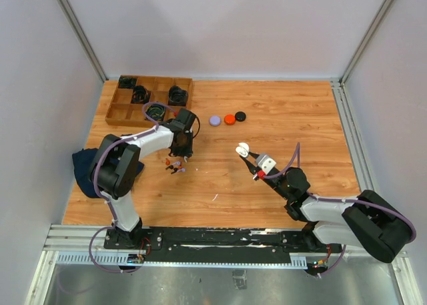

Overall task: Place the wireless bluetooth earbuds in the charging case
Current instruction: Pick up the earbud from the center of the board.

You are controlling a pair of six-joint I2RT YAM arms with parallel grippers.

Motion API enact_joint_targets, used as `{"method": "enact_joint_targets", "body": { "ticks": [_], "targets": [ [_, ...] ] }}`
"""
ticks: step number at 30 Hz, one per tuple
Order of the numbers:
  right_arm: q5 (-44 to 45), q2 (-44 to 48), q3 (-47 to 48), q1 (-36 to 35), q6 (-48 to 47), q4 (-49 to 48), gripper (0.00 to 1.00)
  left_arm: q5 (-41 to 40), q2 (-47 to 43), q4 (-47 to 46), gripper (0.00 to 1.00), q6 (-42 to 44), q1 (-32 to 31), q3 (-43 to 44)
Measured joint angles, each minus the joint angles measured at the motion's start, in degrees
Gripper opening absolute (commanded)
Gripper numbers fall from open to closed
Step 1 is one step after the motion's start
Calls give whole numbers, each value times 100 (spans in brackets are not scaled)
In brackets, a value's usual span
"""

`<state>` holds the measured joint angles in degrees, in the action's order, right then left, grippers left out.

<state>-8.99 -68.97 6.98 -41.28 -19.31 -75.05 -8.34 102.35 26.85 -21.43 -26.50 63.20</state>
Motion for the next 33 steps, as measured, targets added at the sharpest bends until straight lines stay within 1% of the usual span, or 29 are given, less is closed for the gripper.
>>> {"method": "enact_joint_targets", "body": {
  "ticks": [8,14,18,21,26,33],
  "targets": [
    [-2,96,0,0,2,13,1,-61,26,35,22,63,-90,35],
    [-11,192,0,0,2,20,1,-101,4,22,19,79,-175,22],
    [-76,284,0,0,2,20,1,-120,-168,-35,18,120,-286,-101],
    [-109,334,0,0,2,28,1,-195,-444,-138,16,199,-409,-201],
    [-201,356,0,0,17,39,1,-306,-1126,-522,16,389,-662,-431],
    [-323,420,15,0,140,57,1,-315,-2385,-1506,16,758,-935,-1045]
  ]
}}
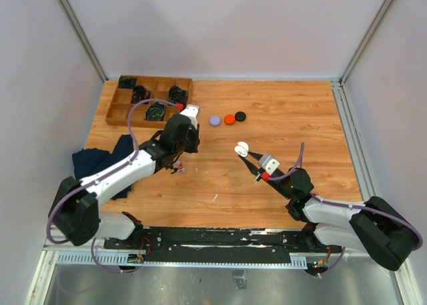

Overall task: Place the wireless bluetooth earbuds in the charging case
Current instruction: Pick up the earbud from the center of the board, then place the earbud in the charging case.

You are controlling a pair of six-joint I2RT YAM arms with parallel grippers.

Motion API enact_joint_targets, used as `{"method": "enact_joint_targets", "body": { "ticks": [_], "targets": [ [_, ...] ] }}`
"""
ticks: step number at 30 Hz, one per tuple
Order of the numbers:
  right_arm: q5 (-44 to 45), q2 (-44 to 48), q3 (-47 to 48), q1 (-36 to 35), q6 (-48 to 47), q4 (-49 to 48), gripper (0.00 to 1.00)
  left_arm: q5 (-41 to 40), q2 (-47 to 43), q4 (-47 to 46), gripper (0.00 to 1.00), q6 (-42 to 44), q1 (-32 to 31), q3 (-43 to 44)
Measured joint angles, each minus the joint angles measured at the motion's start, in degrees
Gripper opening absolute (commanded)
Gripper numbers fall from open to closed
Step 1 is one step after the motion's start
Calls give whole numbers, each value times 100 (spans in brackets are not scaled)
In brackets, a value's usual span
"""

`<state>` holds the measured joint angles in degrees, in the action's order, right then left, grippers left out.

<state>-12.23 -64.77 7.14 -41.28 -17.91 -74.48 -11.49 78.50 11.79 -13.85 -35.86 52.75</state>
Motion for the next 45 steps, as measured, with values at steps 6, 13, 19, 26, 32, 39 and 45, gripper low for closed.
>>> {"method": "enact_joint_targets", "body": {
  "ticks": [6,13,19,26,32,39,45],
  "targets": [
    [-118,33,179,0,118,109,1,304,-1165,-1285,19,496,-190,-785],
    [-310,35,420,0,387,160,1,1047,-1838,-2573,22,968,-227,-1384],
    [-494,-20,649,0,708,151,1,1899,-2046,-3764,21,1274,-251,-1829],
    [-715,-87,758,0,1143,90,1,2730,-2050,-4588,21,1700,-391,-1882],
    [-883,-166,866,0,1537,-4,1,3224,-2061,-4878,20,2179,-691,-1882],
    [-1045,-275,903,0,1908,-238,1,3460,-2055,-5016,19,2662,-1027,-1904],
    [-1185,-275,905,0,2107,-339,1,3473,-1978,-5149,19,2822,-1084,-1904]
  ]
}}
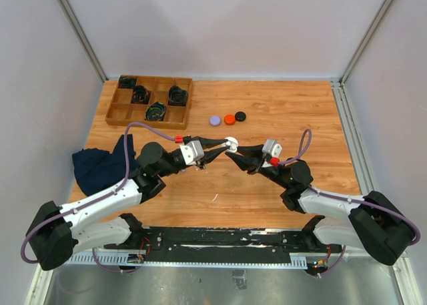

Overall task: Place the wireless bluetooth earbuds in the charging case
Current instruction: Place the earbud in the charging case.

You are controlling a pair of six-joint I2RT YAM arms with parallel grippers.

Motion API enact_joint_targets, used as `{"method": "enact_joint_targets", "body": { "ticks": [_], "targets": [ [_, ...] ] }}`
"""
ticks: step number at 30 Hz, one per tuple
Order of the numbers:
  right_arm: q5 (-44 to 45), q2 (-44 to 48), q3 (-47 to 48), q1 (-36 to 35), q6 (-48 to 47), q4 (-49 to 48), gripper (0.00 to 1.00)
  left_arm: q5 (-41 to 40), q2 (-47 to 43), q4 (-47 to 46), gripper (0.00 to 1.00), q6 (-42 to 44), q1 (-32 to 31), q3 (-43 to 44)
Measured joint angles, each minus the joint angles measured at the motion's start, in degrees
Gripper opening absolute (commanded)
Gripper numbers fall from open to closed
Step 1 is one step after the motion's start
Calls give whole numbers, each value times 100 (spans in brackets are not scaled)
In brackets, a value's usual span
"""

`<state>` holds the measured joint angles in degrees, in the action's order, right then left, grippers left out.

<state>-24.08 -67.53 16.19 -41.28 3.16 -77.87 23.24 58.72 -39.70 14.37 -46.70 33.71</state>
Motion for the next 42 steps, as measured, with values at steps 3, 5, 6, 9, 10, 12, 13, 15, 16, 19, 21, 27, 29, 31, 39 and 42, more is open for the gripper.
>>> {"method": "enact_joint_targets", "body": {
  "ticks": [3,5,6,9,10,12,13,15,16,19,21,27,29,31,39,42],
  "targets": [
    [-46,0,0,0,50,-28,1,-4,83,-61,17,48,-2,0],
    [-81,0,0,0,85,-37,1,-13,125,-74,16,76,-4,0],
    [-96,0,0,0,98,-37,1,-22,138,-79,16,87,-4,0],
    [-131,2,0,0,122,-46,1,-46,138,-105,16,105,-4,-20],
    [-136,2,0,0,129,-50,1,-50,136,-118,16,105,-4,-33],
    [-140,2,0,0,136,-66,1,-68,136,-131,16,105,-4,-76],
    [-140,2,0,0,136,-74,1,-70,136,-131,16,105,-4,-101],
    [-140,2,0,0,138,-81,1,-70,131,-138,16,101,-4,-144],
    [-140,2,0,0,138,-81,1,-68,127,-136,16,98,-7,-170],
    [-138,4,0,0,136,-79,1,-68,101,-149,17,79,-7,-210],
    [-138,9,0,0,136,-79,1,-70,76,-175,18,72,-7,-247],
    [-138,13,0,0,136,-74,1,-149,20,-203,24,35,-20,-326],
    [-138,13,0,0,136,-74,1,-181,20,-195,27,26,-28,-326],
    [-136,13,0,0,136,-72,1,-223,20,-175,31,4,-33,-323],
    [-120,33,0,0,111,-74,1,-474,37,39,40,-127,-33,-249],
    [-107,35,0,0,85,-72,1,-529,37,96,43,-179,-33,-219]
  ]
}}
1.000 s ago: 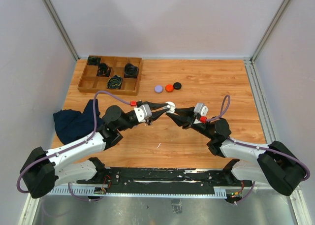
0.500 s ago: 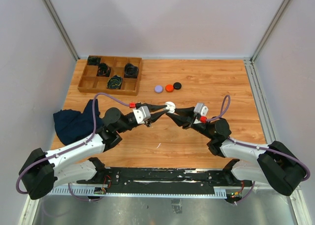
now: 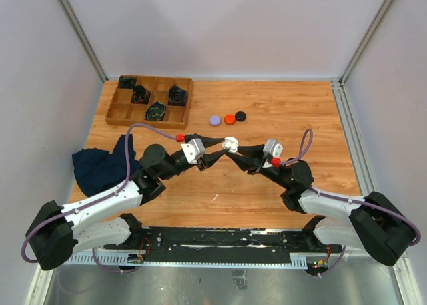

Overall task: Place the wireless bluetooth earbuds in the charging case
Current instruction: Place the earbud in the charging case.

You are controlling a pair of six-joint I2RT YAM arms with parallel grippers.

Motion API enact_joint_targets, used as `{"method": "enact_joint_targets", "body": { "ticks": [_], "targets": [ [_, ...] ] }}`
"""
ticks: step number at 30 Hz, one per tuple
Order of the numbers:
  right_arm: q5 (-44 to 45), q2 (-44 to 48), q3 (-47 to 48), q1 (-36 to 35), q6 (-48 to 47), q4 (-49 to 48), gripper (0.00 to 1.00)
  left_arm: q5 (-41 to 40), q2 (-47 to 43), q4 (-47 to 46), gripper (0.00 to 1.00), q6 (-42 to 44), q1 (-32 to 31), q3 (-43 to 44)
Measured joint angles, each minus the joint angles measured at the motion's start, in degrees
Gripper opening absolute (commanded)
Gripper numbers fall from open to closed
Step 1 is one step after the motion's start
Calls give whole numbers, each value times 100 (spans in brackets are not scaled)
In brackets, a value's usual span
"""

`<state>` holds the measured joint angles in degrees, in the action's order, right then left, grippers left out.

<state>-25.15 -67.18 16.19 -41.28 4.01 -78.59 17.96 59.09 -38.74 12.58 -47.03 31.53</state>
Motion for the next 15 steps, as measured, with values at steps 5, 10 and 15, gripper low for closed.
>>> {"method": "enact_joint_targets", "body": {
  "ticks": [5,10,15],
  "targets": [
    [33,7,0,0,-63,-7,1,-122,0,168,43,-151,0,7],
    [72,7,-2,0,-109,-4,1,-269,0,319,46,-317,-2,83],
    [114,7,-2,0,-131,-9,1,-413,0,557,53,-455,-2,210]
  ]
}}
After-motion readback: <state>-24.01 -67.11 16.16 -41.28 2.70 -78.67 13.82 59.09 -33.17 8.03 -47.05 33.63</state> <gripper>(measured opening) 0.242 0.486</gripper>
